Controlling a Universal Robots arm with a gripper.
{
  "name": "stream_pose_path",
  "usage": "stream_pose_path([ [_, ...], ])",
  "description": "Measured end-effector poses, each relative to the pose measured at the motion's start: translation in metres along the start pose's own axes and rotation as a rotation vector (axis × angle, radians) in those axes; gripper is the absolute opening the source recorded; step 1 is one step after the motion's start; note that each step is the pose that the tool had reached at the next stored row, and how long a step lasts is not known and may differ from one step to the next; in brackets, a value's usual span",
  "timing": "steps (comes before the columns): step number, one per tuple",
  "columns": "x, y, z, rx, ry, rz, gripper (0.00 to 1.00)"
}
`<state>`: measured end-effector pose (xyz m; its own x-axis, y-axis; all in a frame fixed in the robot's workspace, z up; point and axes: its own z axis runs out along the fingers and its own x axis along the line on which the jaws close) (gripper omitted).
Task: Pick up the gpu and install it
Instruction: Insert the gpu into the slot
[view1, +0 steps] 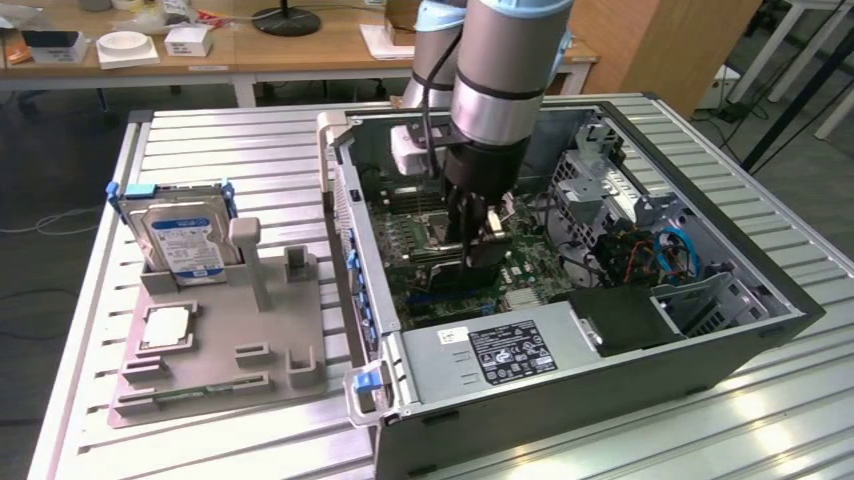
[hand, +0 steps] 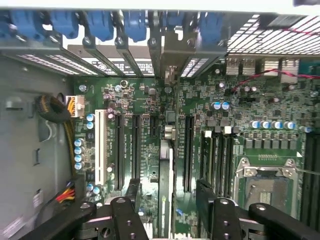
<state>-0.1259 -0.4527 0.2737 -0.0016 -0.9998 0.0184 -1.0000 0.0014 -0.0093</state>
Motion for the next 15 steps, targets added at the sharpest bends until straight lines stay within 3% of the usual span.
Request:
stream_pose_path([
  [4, 0.0, -0.0001, -0.0175, 0.0, -0.0001, 0.0, 0.57],
  [8, 0.0, -0.0002, -0.0191, 0.0001, -0.0002, 0.0, 0.56],
  [9, 0.0, -0.0002, -0.019, 0.0001, -0.0002, 0.0, 0.49],
  [10, 0.0, -0.0002, -0.0191, 0.0, -0.0001, 0.0, 0.49],
  [13, 0.0, -0.0002, -0.0191, 0.0, -0.0001, 0.0, 0.31],
  [15, 0.0, -0.0002, -0.0191, 0.0, -0.0001, 0.0, 0.25],
])
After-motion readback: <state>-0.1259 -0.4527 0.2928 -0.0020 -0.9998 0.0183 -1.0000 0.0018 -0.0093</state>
